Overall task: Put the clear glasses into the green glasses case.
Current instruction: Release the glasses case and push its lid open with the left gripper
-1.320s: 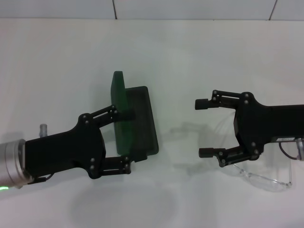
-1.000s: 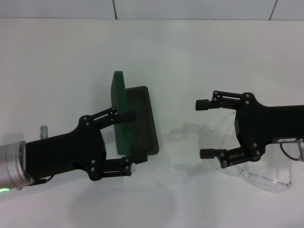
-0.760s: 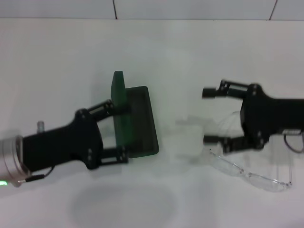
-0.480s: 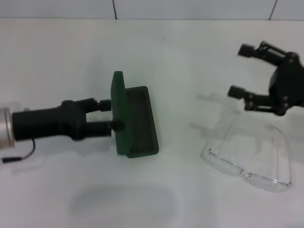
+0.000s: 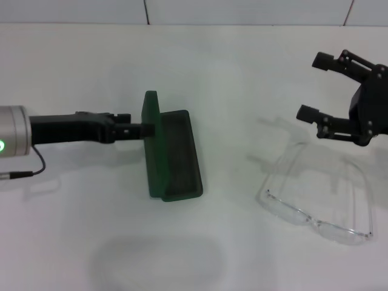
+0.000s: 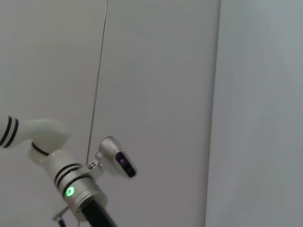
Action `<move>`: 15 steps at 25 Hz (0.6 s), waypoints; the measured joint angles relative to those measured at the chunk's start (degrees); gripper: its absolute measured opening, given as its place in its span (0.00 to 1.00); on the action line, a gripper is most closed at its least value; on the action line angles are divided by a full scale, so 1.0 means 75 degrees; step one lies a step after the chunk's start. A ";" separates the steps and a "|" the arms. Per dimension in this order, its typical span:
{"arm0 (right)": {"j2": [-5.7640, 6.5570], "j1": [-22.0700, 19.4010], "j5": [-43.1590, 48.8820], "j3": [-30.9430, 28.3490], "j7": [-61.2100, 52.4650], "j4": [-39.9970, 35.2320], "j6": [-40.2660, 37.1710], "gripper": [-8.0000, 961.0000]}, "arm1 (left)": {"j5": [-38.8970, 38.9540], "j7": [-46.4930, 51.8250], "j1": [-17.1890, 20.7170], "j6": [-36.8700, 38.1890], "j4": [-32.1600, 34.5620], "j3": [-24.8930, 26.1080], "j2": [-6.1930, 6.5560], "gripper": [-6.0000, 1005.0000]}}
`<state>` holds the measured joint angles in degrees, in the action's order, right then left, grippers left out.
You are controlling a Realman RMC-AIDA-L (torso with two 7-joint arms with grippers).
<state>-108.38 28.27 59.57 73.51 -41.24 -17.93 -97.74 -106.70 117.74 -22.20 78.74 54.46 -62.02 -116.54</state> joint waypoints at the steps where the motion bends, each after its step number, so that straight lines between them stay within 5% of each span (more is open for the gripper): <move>1: 0.0000 -0.0001 0.0039 -0.0010 0.0002 0.0000 0.0007 0.92 | -0.0049 0.0148 -0.0072 -0.0001 0.0005 0.0003 -0.0004 0.86; 15: -0.0013 0.0074 0.0159 0.0004 0.0225 -0.0052 0.0051 0.92 | -0.1174 0.1537 -0.0780 -0.0492 -0.0009 0.0031 -0.0200 0.86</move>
<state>-108.49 28.83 60.76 73.55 -39.55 -18.32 -97.36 -115.51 129.27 -28.05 75.05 54.39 -61.78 -118.03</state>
